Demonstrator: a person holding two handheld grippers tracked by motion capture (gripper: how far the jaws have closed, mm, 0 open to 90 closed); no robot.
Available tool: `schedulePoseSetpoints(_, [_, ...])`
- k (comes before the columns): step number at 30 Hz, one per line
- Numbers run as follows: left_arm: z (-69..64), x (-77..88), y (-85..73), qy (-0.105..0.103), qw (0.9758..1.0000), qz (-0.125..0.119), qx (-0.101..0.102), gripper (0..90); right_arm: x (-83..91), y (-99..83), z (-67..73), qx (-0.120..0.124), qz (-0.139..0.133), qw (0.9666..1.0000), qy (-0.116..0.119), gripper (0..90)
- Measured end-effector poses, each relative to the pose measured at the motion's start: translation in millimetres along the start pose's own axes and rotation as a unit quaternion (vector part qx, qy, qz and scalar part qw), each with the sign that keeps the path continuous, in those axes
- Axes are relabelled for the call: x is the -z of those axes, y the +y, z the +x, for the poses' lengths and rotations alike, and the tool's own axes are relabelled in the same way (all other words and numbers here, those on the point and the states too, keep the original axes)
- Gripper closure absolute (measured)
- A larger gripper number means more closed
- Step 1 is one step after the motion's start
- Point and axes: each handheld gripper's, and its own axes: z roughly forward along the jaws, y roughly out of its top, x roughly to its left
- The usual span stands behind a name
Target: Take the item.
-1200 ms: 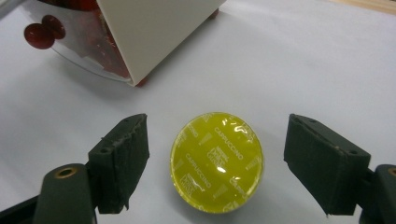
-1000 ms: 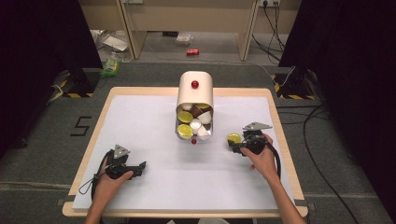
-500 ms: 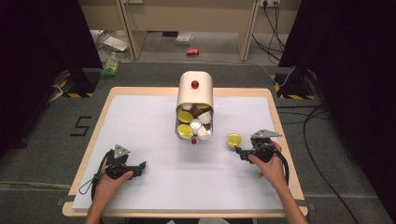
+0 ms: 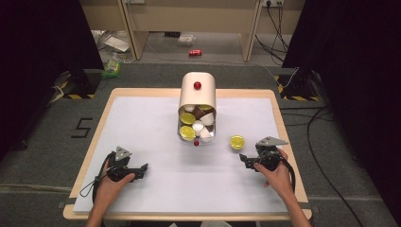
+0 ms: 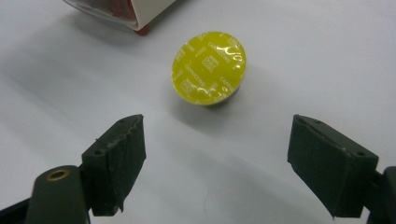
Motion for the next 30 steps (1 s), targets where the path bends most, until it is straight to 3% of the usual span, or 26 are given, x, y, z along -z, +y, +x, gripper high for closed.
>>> schedulePoseSetpoints(30, [-0.1,0.1,0.0,0.001,1.0000,0.000,0.000,8.2,16.2,-39.1,5.3,-0.002,0.018,0.9998,-0.001,18.5])
